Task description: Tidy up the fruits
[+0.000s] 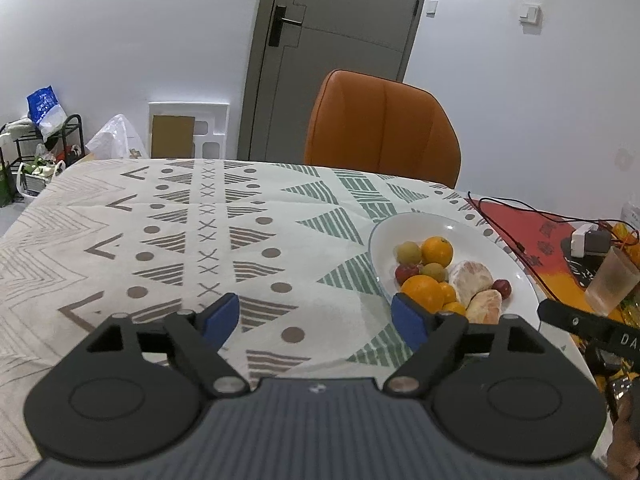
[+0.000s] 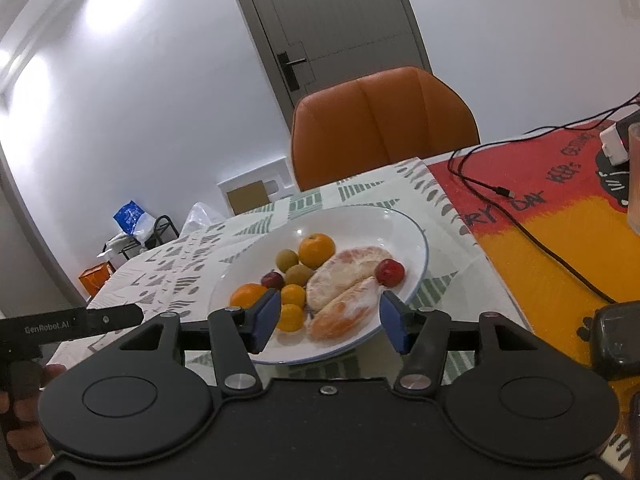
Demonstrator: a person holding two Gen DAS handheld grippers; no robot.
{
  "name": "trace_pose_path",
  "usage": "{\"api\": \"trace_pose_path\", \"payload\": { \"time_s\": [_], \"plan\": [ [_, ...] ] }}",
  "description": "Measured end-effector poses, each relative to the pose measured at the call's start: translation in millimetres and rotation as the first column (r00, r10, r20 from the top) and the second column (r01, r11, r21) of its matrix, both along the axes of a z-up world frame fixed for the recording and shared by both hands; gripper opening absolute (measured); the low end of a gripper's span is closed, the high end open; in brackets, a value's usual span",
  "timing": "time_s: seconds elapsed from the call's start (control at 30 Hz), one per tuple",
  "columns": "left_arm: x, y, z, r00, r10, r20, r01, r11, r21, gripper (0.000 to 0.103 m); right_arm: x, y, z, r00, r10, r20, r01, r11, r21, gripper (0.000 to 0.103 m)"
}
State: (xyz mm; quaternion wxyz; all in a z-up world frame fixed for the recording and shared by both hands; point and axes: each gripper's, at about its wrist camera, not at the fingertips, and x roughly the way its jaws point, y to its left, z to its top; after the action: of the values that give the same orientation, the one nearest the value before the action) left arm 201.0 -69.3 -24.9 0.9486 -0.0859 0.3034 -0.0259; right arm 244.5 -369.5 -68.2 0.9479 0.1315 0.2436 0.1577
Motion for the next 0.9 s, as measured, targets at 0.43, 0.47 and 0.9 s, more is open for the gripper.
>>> {"api": "trace_pose_path", "payload": {
  "time_s": [0.43, 0.47, 0.9],
  "plan": [
    [-41.6, 18.0, 19.4, 0.999, 0.044, 0.025, -0.045, 0.998, 0.039, 0.093, -32.8, 19.6, 18.2, 0.997, 0.06, 0.041, -0.06, 0.998, 0.015, 0.08],
    [-44.9, 19.1, 20.9, 0.999, 0.048, 0.026, -0.049, 0.998, 0.042, 0.093, -35.2, 20.6, 19.8, 0.997, 0.062, 0.04, -0.062, 0.998, 0.016, 0.082],
    [-95.6, 33.4, 43.6, 0.995, 0.084, 0.052, -0.088, 0.993, 0.073, 0.103, -70.8, 33.6, 41.9, 0.994, 0.089, 0.06, -0.089, 0.996, -0.013, 0.103]
  ]
}}
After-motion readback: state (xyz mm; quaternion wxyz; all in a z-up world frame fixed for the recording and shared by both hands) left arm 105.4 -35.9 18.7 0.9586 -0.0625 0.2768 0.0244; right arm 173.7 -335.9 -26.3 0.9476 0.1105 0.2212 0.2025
